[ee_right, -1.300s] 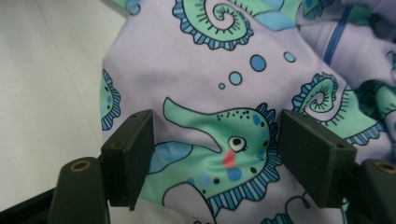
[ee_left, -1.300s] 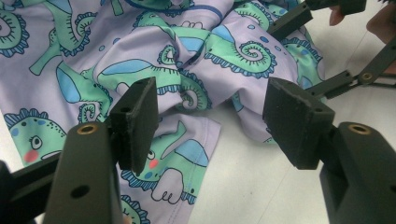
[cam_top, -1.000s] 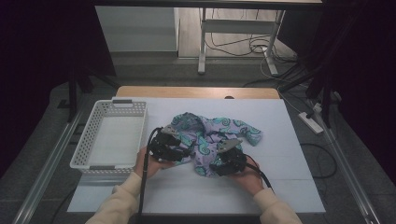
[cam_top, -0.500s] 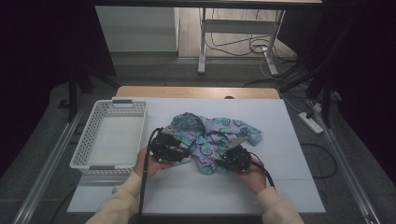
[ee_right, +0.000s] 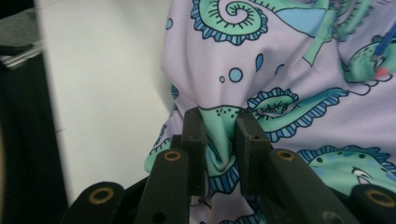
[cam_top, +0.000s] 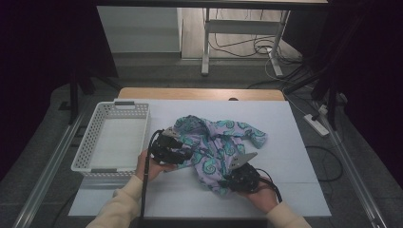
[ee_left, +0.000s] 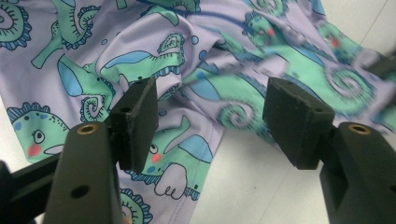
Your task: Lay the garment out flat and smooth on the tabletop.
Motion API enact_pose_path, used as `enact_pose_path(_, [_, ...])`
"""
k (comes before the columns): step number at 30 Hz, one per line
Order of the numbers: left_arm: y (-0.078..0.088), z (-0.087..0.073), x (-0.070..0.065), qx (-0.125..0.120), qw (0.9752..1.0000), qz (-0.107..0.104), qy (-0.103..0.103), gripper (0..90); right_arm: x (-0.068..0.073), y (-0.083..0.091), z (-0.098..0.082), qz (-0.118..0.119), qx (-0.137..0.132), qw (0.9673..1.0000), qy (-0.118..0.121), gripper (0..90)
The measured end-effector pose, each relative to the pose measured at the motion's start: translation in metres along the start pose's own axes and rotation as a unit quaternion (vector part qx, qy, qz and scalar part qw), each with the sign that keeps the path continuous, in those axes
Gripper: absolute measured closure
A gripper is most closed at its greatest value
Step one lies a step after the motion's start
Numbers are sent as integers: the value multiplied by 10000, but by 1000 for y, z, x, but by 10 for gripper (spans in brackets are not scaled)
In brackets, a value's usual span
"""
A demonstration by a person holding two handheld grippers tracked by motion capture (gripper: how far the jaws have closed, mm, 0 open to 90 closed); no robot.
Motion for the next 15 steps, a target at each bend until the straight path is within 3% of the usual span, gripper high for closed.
enact_pose_path(10, [-2,0,-1,31,10000,-18,-2,361,43,-13,-1,419,170,9984,336,762])
enact_pose_path(13, [-3,0,-1,34,10000,-19,-3,360,44,-14,-1,385,172,9983,409,744])
enact_pose_path(15, [-3,0,-1,32,10000,-16,-2,360,43,-13,0,357,63,9987,370,686])
Point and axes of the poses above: each handheld gripper's, and its own axes: y roughly backward along the jaws, z roughly out of its top, x roughly to its left, the point moved 6 cm from there along -y, roughly forward along the jaws, and after that the axes turned 11 degrees about z, right-handed, at the moved point
